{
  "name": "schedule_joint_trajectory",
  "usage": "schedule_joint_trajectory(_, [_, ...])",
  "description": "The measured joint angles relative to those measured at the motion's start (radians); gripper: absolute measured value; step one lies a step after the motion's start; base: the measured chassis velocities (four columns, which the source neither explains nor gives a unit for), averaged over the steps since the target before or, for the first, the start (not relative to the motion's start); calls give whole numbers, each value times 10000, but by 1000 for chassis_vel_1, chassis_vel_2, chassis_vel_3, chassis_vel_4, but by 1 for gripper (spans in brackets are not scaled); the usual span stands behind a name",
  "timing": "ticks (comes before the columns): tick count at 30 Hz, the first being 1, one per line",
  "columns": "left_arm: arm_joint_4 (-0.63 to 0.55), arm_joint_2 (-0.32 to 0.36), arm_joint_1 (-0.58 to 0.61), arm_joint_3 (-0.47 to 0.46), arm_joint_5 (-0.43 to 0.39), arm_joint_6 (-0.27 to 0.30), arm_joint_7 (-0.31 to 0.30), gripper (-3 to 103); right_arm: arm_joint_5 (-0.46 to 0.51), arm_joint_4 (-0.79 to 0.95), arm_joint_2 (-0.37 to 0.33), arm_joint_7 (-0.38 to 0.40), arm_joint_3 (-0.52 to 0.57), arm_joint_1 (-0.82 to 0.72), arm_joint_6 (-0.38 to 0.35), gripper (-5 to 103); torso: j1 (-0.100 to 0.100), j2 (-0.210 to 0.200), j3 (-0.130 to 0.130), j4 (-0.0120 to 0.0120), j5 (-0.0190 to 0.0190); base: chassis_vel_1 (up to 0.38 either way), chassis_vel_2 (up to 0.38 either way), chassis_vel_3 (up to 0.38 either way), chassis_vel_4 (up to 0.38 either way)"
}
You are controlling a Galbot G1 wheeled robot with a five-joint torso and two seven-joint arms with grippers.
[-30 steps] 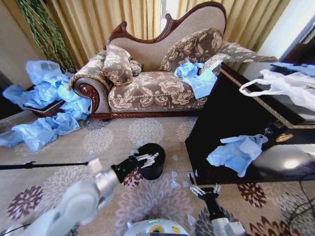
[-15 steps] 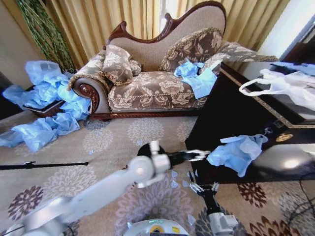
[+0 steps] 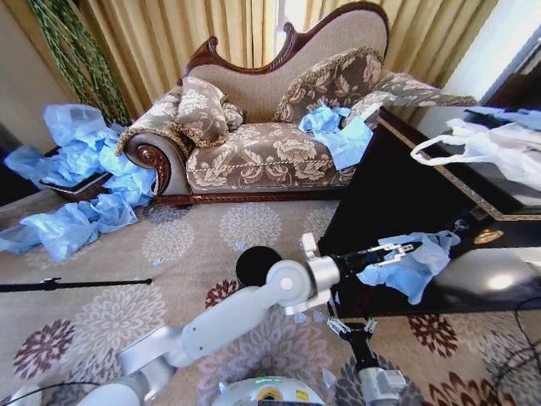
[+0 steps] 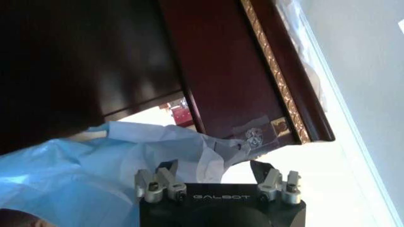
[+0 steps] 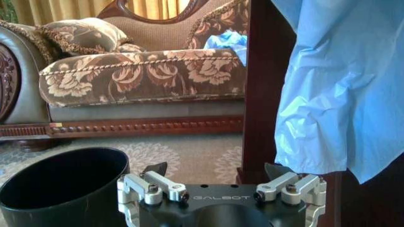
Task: Place a garbage bag over the trash bin.
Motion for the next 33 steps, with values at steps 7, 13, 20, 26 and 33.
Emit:
schedule_joint_trajectory(7, [579, -897, 124, 69, 248, -53, -110, 69, 100, -138, -21, 88, 3, 24, 88, 100, 0, 0, 0, -1, 0, 0, 0, 0, 0])
schedule_joint_trajectory(13, [823, -1192, 271, 118, 439, -123, -153, 49, 175, -156, -40, 111, 2, 15, 95, 100, 0, 0, 0, -2, 0, 0, 0, 0, 0])
schedule_joint_trajectory(20, [1096, -1434, 363, 147, 641, -228, -180, 22, 244, -108, -64, 180, 19, 15, 75, 100, 0, 1, 0, -2, 0, 0, 0, 0, 0])
schedule_joint_trajectory(26, [1080, -1388, 397, 134, 639, -267, -191, 2, 257, -104, -46, 214, 31, 15, 71, 100, 0, 2, 0, -1, -1, 0, 0, 0, 0])
schedule_joint_trajectory(33, [1027, -1248, 488, 82, 625, -327, -302, 0, 261, -58, -26, 236, 32, -14, 68, 100, 0, 2, 0, -2, -1, 0, 0, 0, 0])
